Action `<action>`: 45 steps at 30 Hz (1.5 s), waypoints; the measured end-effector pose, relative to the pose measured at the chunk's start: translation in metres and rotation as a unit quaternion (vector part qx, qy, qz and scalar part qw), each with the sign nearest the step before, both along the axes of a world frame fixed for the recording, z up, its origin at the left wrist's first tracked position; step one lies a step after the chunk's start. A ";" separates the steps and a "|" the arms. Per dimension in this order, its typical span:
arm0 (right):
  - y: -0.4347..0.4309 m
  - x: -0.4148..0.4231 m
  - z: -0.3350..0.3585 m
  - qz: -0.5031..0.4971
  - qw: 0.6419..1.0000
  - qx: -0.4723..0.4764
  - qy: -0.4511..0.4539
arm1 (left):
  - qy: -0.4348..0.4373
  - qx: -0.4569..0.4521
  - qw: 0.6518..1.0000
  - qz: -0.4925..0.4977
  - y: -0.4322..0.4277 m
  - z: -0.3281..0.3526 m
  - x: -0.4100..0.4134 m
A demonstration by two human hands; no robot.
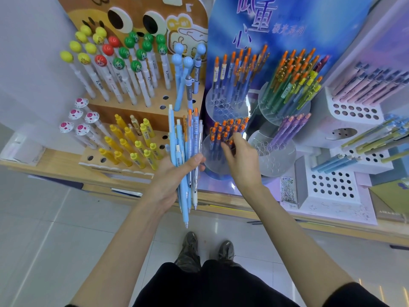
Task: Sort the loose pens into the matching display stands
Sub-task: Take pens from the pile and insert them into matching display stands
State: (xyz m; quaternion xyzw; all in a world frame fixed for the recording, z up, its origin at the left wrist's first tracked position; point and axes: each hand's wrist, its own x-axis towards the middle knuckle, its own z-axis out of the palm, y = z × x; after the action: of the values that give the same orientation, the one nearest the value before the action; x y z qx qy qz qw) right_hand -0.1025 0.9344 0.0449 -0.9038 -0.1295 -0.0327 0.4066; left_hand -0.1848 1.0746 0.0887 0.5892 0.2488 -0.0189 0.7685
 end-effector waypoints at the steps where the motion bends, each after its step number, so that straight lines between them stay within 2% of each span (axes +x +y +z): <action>1: -0.001 0.002 -0.001 0.003 1.000 -0.007 0.012 | 0.002 0.000 1.000 -0.005 0.000 -0.001 0.000; 6: -0.004 0.006 0.008 0.016 0.997 -0.057 0.054 | 0.007 -0.004 0.999 -0.031 -0.005 -0.002 -0.001; 8: -0.007 -0.002 0.023 -0.004 0.999 0.010 0.034 | 0.011 -0.009 0.999 -0.048 -0.006 -0.001 -0.001; 10: -0.008 -0.006 0.046 -0.019 0.990 0.133 0.043 | 0.008 -0.004 0.997 -0.075 -0.007 -0.001 -0.002; 12: -0.006 0.001 0.065 0.013 0.968 0.209 0.139 | 0.001 0.003 0.995 -0.100 -0.008 0.000 -0.002; 15: -0.002 0.008 0.073 0.075 0.937 0.240 0.241 | 0.001 0.002 0.994 -0.111 -0.012 0.000 -0.002; 21: -0.001 0.004 0.060 0.029 0.904 0.356 0.234 | 0.005 0.012 0.995 -0.102 -0.018 -0.002 -0.004; 26: -0.007 0.005 0.061 -0.003 0.852 0.458 0.254 | 0.030 -0.040 0.998 -0.041 -0.018 0.002 -0.003; 31: -0.015 0.005 0.061 -0.044 0.855 0.468 0.218 | 0.021 0.000 1.000 -0.004 -0.013 -0.003 -0.003; 33: -0.019 0.007 0.060 -0.082 0.842 0.499 0.188 | 0.020 0.017 0.999 0.018 -0.010 -0.005 -0.003; 34: -0.022 0.009 0.061 -0.101 0.842 0.503 0.166 | 0.020 0.027 0.999 0.020 -0.009 -0.006 -0.004; 36: -0.028 0.013 0.058 -0.117 0.871 0.462 0.118 | 0.020 0.034 0.999 0.016 -0.006 -0.006 -0.007; 41: -0.022 0.003 0.035 -0.053 0.951 0.300 0.047 | 0.024 0.027 0.999 0.021 -0.004 -0.004 -0.010; 45: -0.021 -0.005 0.020 -0.028 0.976 0.214 -0.039 | 0.023 0.023 0.999 0.014 -0.003 -0.003 -0.009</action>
State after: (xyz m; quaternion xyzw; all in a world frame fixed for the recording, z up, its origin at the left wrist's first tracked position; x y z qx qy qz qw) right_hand -0.1073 0.9132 0.0645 -0.7969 -0.1104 -0.1064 0.5843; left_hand -0.1943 1.0716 0.0855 0.6027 0.2753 -0.0157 0.7488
